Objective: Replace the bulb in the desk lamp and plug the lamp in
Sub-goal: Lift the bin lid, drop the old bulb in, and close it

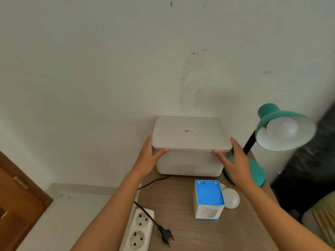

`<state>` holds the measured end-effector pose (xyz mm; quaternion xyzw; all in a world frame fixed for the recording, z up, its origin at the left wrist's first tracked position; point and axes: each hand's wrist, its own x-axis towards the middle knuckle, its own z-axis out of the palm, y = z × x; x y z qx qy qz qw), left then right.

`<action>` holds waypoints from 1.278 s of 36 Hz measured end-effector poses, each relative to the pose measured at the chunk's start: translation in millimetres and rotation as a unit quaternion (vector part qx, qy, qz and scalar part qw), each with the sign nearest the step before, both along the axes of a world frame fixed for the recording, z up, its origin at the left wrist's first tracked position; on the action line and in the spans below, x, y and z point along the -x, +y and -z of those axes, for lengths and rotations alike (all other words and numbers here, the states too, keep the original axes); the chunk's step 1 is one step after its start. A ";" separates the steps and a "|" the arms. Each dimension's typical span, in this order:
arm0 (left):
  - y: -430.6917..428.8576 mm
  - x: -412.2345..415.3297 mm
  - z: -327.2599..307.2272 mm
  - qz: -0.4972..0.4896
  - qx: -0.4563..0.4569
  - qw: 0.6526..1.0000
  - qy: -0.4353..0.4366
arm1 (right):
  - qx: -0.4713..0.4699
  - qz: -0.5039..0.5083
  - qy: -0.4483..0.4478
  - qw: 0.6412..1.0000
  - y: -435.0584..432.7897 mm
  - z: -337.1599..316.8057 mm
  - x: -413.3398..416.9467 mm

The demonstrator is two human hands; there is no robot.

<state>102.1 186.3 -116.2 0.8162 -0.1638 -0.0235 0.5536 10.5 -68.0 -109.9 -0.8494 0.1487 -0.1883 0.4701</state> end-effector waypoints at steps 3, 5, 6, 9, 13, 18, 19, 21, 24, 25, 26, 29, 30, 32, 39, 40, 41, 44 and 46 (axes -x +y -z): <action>-2.6 -0.7 3.0 -0.004 0.044 0.999 -0.013 | -0.007 0.010 -0.015 1.000 -0.8 5.0 -2.6; -4.4 0.3 5.2 -0.007 0.070 0.997 -0.013 | -0.007 0.012 -0.024 1.000 -1.5 7.3 -3.4; -5.2 1.1 6.5 -0.007 0.080 0.997 -0.011 | -0.006 0.013 -0.026 1.000 -1.5 8.0 -3.6; -7.4 2.6 8.5 -0.012 0.104 0.994 -0.008 | -0.011 0.014 -0.029 0.999 -2.0 9.5 -4.1; -8.6 2.8 9.8 -0.014 0.118 0.993 -0.003 | -0.014 0.018 -0.037 0.999 -1.1 10.4 -5.1; -11.6 3.9 13.4 -0.023 0.141 0.990 0.010 | -0.049 0.017 -0.050 0.997 5.9 12.8 -5.0; -12.2 3.9 13.8 -0.023 0.147 0.989 0.012 | -0.055 0.017 -0.053 0.997 6.9 12.6 -5.2; -13.7 4.2 12.9 -0.025 0.160 0.987 0.020 | -0.067 0.019 -0.062 0.996 8.5 9.6 -5.8; -15.1 3.4 9.7 -0.027 0.173 0.984 0.026 | -0.079 0.022 -0.070 0.994 11.9 1.9 -7.7; -15.2 3.1 8.8 -0.027 0.172 0.984 0.027 | -0.080 0.020 -0.068 0.994 12.8 0.0 -7.7; -14.9 3.0 7.8 -0.026 0.169 0.985 0.029 | -0.079 0.017 -0.062 0.995 13.1 -1.3 -7.4; -13.0 2.0 5.3 -0.017 0.157 0.987 0.029 | -0.071 0.007 -0.045 0.996 9.8 -3.8 -5.4; -12.1 1.1 4.2 -0.015 0.151 0.988 0.031 | -0.067 0.004 -0.041 0.997 8.5 -5.2 -5.3; -9.8 -2.1 1.8 -0.010 0.144 0.989 0.033 | -0.063 0.002 -0.036 0.997 7.0 -8.6 -6.5; -14.5 -8.7 -14.1 -0.022 0.116 0.993 0.029 | -0.080 -0.011 -0.026 0.996 3.9 -24.1 -13.9; -15.0 -9.2 -15.9 -0.021 0.118 0.992 0.029 | -0.082 -0.014 -0.022 0.996 3.3 -25.9 -14.6; -14.6 -10.4 -16.4 -0.019 0.121 0.992 0.030 | -0.081 -0.016 -0.018 0.996 2.0 -26.7 -15.5; -14.1 -12.3 -15.6 -0.012 0.133 0.990 0.032 | -0.078 -0.017 -0.007 0.997 -1.4 -27.0 -16.7; -14.5 -13.6 -14.9 -0.013 0.140 0.989 0.032 | -0.072 -0.020 -0.007 0.997 -1.3 -29.3 -16.1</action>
